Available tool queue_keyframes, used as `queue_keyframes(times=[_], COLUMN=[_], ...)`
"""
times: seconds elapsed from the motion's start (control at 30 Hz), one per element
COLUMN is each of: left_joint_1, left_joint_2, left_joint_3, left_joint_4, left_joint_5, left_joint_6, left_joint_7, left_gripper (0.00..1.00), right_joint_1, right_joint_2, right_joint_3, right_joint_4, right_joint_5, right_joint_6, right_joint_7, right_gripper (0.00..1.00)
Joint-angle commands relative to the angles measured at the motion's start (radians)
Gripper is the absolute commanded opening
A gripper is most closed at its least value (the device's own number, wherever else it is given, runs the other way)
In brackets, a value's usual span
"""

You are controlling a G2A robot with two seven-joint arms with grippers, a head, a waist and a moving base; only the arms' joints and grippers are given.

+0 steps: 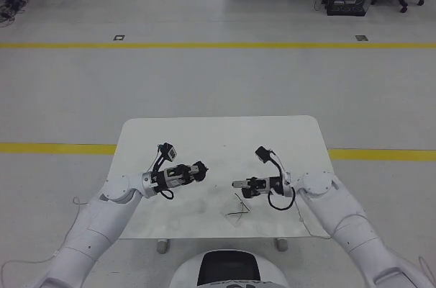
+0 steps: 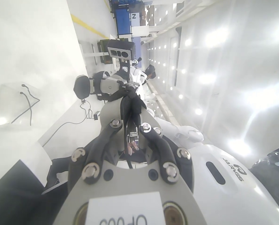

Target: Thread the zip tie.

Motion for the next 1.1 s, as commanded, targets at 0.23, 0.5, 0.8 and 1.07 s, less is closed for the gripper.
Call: queue_keyframes(times=[0.23,0.5,0.8,1.07], left_joint_1=[0.0,0.0,0.0,0.0], left_joint_2=[0.0,0.0,0.0,0.0], left_joint_3=[0.0,0.0,0.0,0.0], left_joint_4=[0.0,0.0,0.0,0.0], left_joint_5=[0.0,0.0,0.0,0.0], left_joint_6=[0.0,0.0,0.0,0.0], left_joint_7=[0.0,0.0,0.0,0.0], left_gripper=[0.0,0.0,0.0,0.0], right_joint_1=[0.066,0.066,0.095,0.131], right_joint_2=[0.001,0.001,0.001,-0.005], right_joint_3=[-0.086,-0.086,-0.124,-0.191], right_joint_4=[-0.036,-0.036,-0.078,-0.093], right_joint_5=[-0.278,-0.278,-0.399,-0.474], right_joint_6=[-0.062,-0.062,-0.039,-0.062], right_joint_7=[0.025,0.025,0.039,0.07], right_gripper=[1.0,1.0,1.0,1.0])
